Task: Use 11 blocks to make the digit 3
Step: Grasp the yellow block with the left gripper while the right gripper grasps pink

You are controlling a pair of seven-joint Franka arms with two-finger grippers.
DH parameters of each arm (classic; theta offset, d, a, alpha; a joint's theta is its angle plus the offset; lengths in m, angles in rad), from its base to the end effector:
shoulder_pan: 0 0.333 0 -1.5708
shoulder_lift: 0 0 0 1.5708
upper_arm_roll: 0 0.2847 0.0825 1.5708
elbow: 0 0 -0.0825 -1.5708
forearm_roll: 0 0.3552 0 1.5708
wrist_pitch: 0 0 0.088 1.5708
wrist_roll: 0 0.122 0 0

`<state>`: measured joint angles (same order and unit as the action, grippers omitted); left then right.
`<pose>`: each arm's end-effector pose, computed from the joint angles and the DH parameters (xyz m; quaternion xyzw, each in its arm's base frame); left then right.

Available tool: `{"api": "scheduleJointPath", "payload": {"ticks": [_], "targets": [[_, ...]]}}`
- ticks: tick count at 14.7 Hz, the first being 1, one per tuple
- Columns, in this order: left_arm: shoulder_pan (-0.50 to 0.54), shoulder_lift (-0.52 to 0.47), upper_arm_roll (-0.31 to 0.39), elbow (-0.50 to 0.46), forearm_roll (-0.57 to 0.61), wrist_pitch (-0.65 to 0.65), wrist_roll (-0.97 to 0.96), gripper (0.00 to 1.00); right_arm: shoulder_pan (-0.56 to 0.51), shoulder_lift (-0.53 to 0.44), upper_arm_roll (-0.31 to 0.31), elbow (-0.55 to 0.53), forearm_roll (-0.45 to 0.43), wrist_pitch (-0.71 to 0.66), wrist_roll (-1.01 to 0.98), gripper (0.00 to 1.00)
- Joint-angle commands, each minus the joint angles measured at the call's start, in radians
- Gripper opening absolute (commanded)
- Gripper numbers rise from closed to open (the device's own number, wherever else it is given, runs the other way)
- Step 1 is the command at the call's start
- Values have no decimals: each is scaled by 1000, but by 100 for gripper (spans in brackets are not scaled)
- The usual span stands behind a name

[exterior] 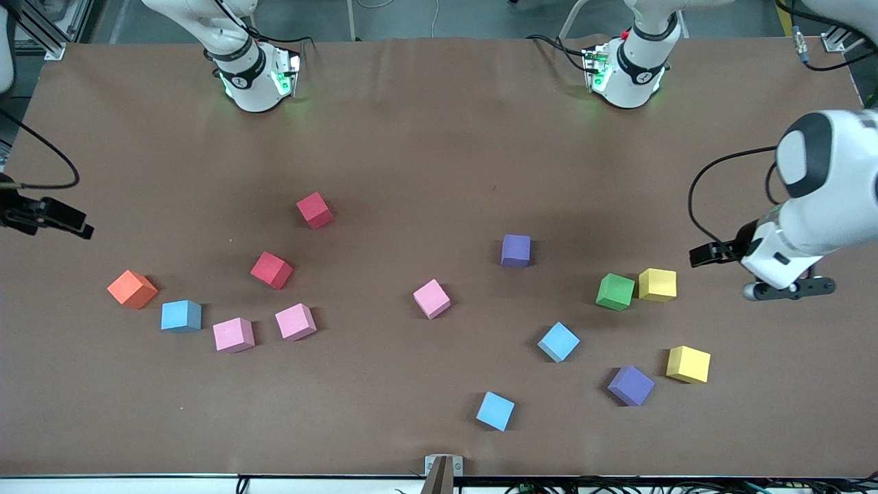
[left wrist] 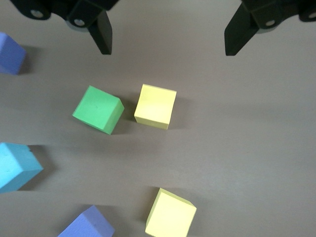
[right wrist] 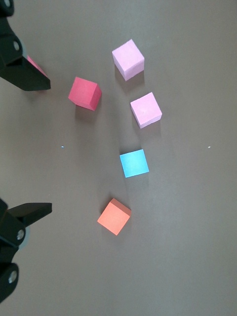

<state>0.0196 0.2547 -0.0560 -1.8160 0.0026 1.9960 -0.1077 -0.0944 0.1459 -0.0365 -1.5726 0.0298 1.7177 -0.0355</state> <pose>0.5812 -0.0195 0.3619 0.9987 0.0357 -0.0375 0.0032 0.5700 -0.0706 0.5100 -0.9987 0.0497 -0.0007 0.0121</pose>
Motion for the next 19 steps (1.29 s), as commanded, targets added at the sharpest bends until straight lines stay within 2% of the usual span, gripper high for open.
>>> {"api": "scheduleJointPath", "payload": {"ticks": [1,9,12,15,16,19], "targets": [[0,35,-2,-66,14,104,16,100,-5,69,15,-3,2,34,-15,100],[-10,210,-4,-118,43,355,20,100,94,273,18,8,-1,268,-12,100],[-21,242,-4,-123,43,392,22,100,99,339,21,20,9,293,-14,100],[-12,252,-7,-135,134,400,22,98,136,383,21,23,1,340,-18,100],[-10,252,-7,-135,135,400,22,88,140,397,21,22,1,367,-41,100],[-15,256,-8,-134,136,400,16,42,139,455,21,23,2,445,-139,100]]}}
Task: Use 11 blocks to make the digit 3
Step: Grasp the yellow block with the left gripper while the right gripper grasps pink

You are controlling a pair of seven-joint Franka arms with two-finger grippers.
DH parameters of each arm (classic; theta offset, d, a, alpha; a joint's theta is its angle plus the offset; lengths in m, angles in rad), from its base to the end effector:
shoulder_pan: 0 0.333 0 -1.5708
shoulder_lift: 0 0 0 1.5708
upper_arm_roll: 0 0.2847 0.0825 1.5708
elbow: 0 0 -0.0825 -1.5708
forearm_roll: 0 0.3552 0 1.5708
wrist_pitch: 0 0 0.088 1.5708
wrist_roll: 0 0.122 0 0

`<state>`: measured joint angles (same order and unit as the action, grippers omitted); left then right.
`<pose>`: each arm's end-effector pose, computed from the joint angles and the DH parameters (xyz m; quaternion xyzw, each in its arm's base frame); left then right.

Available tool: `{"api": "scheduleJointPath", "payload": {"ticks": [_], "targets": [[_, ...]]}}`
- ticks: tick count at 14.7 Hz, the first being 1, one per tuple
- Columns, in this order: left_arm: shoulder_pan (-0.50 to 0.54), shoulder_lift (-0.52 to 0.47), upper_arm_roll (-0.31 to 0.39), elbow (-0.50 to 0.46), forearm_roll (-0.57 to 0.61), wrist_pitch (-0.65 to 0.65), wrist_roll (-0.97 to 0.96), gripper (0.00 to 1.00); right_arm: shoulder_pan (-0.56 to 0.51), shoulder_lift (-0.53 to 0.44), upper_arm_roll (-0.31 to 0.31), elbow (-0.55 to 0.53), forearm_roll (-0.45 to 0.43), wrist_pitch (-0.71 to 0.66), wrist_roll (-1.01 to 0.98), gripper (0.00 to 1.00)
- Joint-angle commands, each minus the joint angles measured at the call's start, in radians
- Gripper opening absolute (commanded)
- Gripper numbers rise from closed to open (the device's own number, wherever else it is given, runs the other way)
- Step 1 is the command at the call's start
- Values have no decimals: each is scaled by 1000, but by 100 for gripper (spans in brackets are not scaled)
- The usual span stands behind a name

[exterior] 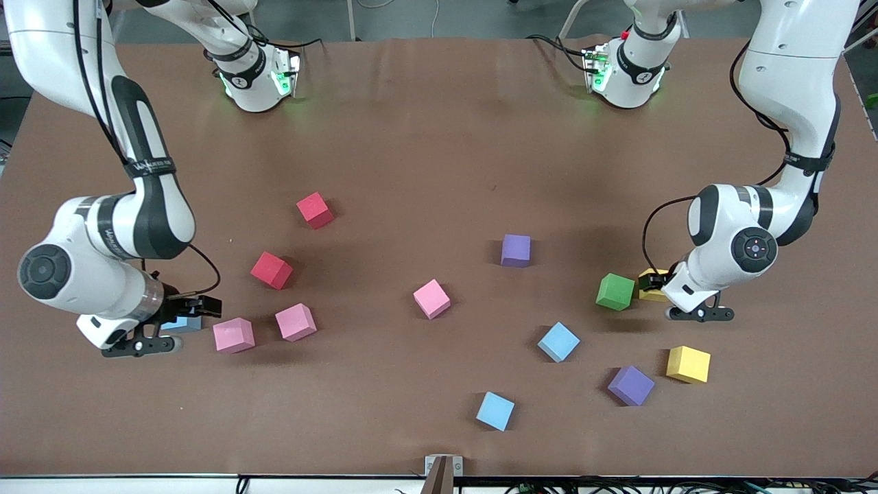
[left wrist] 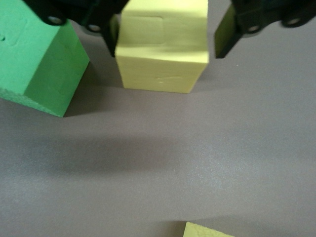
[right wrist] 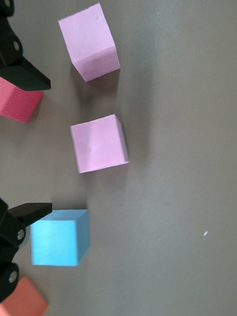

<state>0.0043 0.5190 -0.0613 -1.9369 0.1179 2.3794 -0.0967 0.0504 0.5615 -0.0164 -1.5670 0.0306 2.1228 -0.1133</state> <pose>0.5795 -0.0303 0.1888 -0.9988 0.0209 0.0353 0.0265 0.6533 0.0253 0.2896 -0.9977 -0.0668 0.0025 0.0087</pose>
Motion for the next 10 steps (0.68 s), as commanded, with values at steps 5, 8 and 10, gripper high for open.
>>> {"api": "scheduleJointPath", "payload": {"ticks": [5,8,10], "targets": [[-3,-49,-11,-4,20,0,0,19,-1,92,1,39,-1,65,-78,100],[-7,-118,-31,24,20,-73,-9,19,2,107,1,42,6,77,-77,100],[-12,-145,-72,70,19,-184,-55,19,11,121,1,42,8,110,-77,100]]}}
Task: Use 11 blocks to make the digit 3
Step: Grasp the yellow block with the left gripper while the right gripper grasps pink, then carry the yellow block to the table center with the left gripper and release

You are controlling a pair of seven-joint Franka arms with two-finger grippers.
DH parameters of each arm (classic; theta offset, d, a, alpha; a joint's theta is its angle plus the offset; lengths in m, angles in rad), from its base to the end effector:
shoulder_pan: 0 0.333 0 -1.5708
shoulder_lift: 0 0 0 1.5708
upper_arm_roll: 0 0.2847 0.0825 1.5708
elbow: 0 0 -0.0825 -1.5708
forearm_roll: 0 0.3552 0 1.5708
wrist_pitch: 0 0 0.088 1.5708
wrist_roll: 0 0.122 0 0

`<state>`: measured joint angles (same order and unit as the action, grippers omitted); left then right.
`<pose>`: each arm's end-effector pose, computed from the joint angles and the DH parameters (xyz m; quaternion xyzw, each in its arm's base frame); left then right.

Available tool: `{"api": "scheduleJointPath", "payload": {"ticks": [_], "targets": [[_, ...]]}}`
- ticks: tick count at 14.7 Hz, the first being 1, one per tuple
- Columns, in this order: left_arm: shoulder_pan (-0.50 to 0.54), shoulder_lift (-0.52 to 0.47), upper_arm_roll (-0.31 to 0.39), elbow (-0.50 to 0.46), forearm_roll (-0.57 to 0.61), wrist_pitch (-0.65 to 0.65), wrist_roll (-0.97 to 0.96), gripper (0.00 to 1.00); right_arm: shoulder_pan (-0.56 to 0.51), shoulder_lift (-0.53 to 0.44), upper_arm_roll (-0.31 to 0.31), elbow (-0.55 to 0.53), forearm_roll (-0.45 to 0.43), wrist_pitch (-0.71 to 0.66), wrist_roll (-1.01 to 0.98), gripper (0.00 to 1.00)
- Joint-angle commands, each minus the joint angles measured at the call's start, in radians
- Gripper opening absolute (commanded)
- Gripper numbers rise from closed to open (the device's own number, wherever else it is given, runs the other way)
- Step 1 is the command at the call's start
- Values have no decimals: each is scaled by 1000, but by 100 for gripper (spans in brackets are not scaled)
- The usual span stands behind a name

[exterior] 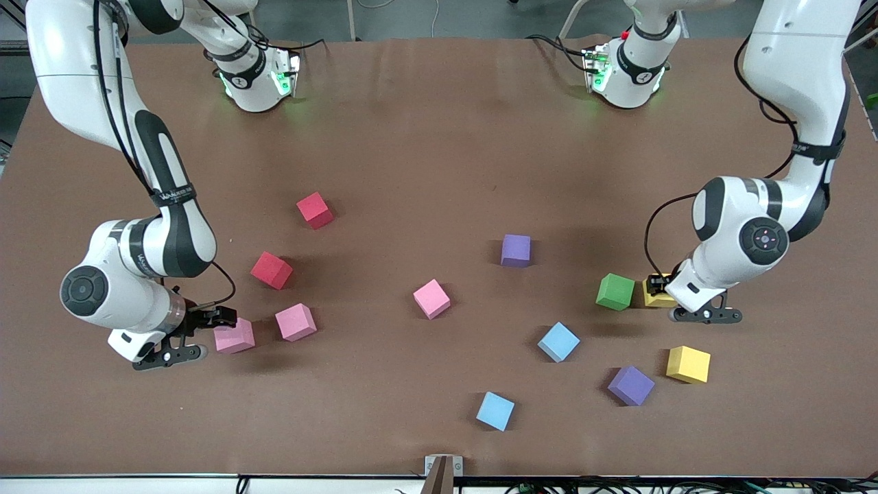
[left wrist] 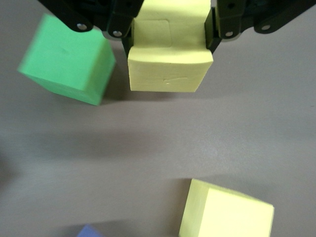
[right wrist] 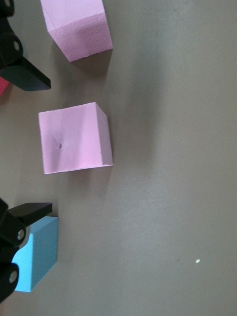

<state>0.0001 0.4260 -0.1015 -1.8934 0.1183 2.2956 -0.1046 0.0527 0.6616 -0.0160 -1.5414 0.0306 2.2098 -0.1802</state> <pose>0.5921 -0.0543 0.2540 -0.9991 0.0338 0.0078 0.0238 0.6636 0.0271 0.2423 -0.9949 -0.1009 -0.0040 0.0071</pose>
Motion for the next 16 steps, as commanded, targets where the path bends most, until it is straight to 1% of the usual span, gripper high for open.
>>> {"api": "scheduleJointPath", "payload": {"ticks": [1,4,7,10,11,14,16], "targets": [[-8,-65,-62,36,18,-140,-97,19,9,32,1,17,6,34,-10,100],[-6,-105,-182,39,11,-188,-286,19,22,39,-1,17,-1,42,-11,100],[-9,-107,-340,31,11,-194,-519,19,19,55,-1,17,-9,89,-27,100],[-32,-93,-487,31,11,-191,-699,19,23,62,-2,17,-12,94,-28,100],[-69,-78,-510,31,12,-189,-754,19,23,67,-4,17,-14,99,-31,100],[-233,-35,-515,48,9,-171,-915,19,13,79,-4,17,-66,131,-28,100],[-325,5,-515,62,11,-154,-1003,19,12,85,-4,17,-66,142,-28,100]]}}
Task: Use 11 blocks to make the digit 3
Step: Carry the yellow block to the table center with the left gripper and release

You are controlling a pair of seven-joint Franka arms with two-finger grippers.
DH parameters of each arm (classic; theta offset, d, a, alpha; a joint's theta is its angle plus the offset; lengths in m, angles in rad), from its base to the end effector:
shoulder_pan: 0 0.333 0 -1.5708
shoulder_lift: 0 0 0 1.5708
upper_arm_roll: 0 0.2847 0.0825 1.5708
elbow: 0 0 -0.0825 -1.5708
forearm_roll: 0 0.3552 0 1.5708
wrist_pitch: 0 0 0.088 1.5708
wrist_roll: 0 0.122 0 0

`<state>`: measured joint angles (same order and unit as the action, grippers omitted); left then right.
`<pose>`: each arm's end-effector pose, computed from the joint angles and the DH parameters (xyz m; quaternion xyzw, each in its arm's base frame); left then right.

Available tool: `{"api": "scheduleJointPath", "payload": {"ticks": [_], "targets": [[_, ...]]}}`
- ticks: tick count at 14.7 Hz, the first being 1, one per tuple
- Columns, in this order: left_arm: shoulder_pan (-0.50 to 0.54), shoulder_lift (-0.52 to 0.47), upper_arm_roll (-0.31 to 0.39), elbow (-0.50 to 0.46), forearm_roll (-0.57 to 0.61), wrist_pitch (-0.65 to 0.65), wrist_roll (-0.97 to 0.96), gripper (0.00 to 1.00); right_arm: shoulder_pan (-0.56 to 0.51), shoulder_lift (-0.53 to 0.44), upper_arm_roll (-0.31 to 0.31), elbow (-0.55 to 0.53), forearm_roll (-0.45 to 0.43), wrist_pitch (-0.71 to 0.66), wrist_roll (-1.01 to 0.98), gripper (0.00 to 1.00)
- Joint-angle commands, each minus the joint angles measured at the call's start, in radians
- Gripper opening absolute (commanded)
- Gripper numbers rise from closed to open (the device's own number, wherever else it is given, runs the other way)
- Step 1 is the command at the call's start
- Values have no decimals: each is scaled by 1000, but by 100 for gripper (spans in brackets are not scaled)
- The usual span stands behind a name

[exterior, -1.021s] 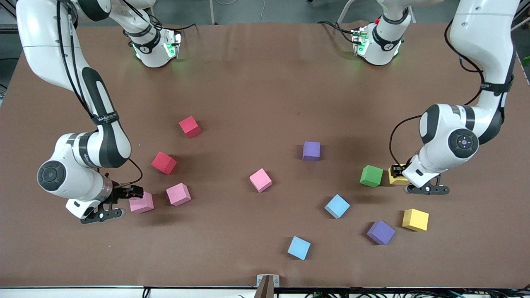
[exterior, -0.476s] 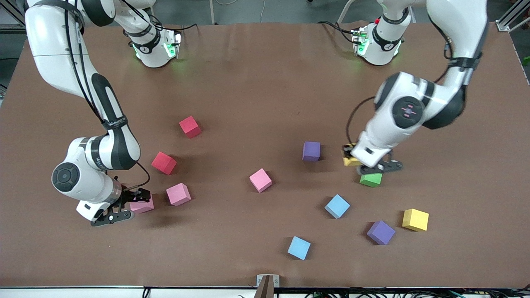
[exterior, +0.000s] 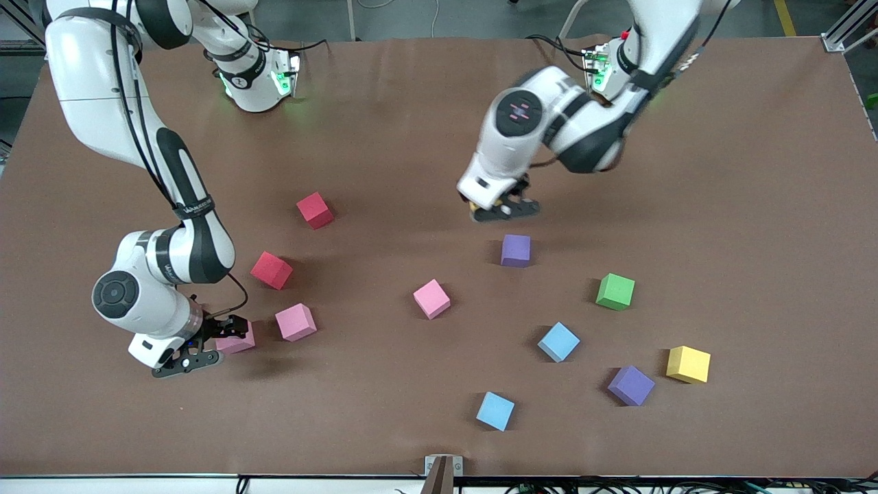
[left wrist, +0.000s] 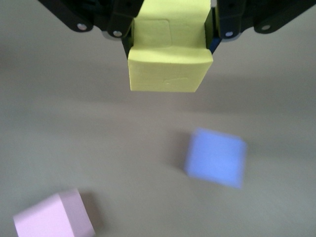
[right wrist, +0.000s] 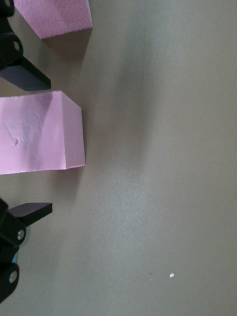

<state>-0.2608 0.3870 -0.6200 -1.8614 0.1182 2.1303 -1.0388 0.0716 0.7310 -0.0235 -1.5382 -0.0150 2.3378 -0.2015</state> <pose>0.3923 -0.4381 0.3140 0.9960 0.0614 -0.0623 0.0183 0.6719 0.0340 0.2091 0.9905 0.1326 0.0332 0.0159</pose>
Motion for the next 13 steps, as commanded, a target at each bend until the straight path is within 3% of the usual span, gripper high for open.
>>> {"api": "scheduleJointPath", "payload": {"ticks": [1,5,13], "targets": [[-105,56,3,31,11,13,-101,19,-10,22,4,13,-20,23,-7,100],[-233,163,11,70,23,25,-194,19,-10,25,4,12,-20,37,-7,100],[-282,311,13,73,260,140,-291,20,-19,22,7,27,0,25,2,100]]}}
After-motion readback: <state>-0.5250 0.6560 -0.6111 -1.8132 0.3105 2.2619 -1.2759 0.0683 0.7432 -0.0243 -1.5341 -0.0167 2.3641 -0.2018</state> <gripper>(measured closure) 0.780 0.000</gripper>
